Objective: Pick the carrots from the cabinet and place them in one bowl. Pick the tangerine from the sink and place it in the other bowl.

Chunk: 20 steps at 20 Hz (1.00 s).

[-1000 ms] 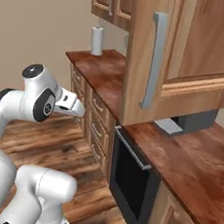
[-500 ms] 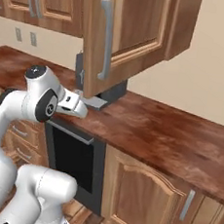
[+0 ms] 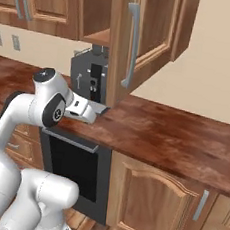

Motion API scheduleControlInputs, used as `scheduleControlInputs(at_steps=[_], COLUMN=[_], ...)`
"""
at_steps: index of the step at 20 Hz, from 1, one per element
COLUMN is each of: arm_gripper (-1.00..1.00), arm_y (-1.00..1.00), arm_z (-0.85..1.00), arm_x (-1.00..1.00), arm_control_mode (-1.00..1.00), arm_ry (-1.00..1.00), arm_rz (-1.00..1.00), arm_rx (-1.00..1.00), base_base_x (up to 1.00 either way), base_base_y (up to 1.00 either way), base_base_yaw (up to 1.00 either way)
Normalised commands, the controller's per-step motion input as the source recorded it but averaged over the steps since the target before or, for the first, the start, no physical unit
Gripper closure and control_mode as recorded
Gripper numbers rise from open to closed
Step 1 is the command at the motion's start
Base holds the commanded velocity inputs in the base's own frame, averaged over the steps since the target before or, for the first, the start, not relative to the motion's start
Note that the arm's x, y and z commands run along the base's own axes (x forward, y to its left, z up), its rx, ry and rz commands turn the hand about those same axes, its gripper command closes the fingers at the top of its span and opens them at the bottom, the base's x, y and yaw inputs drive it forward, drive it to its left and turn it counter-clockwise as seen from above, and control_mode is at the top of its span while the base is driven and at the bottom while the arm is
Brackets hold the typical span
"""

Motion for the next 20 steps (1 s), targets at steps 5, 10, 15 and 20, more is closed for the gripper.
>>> scheduleControlInputs(at_steps=[5,10,15,20], arm_gripper=[-1.0,-1.0,-1.0,-1.0], arm_y=[0.0,0.0,0.0,0.0], arm_z=[0.0,0.0,0.0,0.0], arm_x=[0.0,0.0,0.0,0.0], arm_control_mode=[1.0,1.0,1.0,1.0], arm_ry=[0.0,0.0,0.0,0.0], arm_rz=[0.0,0.0,0.0,0.0], arm_rx=[0.0,0.0,0.0,0.0], base_base_x=[0.17,0.24,0.24,0.33], base_base_y=[0.53,0.37,0.19,0.12], base_base_yaw=[-0.21,-0.19,-0.04,0.0])
